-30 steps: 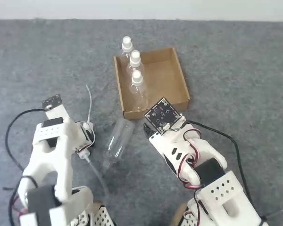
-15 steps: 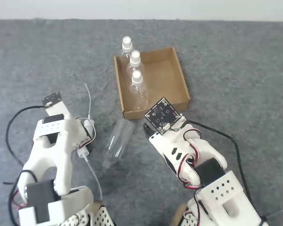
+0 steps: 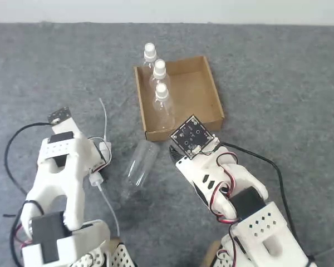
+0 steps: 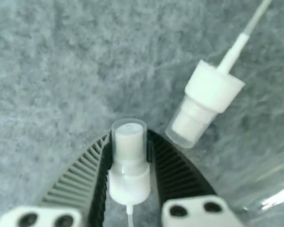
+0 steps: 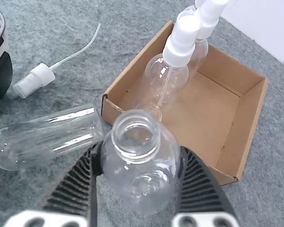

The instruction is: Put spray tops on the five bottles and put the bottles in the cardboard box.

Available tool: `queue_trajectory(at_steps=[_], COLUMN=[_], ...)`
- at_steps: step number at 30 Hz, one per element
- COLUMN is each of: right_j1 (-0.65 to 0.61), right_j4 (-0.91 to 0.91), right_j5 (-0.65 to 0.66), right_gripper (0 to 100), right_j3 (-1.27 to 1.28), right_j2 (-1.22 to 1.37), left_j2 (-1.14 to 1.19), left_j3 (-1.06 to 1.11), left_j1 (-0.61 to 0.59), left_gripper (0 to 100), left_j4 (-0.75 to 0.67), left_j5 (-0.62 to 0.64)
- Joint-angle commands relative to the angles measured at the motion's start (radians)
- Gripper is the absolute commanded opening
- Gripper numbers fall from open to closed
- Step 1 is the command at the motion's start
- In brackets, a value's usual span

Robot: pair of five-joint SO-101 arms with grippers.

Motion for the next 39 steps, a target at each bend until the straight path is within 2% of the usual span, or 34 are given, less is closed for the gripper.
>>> queue_trajectory(at_steps=[1,10,34,39], right_j1=[0.008,0.005,0.002,0.002], right_j4=[-0.022,-0.019,-0.015,-0.015], right_j5=[-0.008,-0.008,-0.008,-0.008], right_gripper=[3.7,3.7,3.7,3.7], right_j3=[-0.011,-0.011,-0.011,-0.011], right_j2=[-0.031,-0.030,-0.031,-0.031], left_j2=[-0.120,-0.496,-0.904,-0.982], left_j3=[-0.053,-0.050,-0.051,-0.051], left_j1=[-0.008,0.000,0.003,0.003], left_gripper=[1,1,1,1], left_j4=[0.017,0.066,0.009,0.009], left_j5=[0.008,0.014,0.017,0.087])
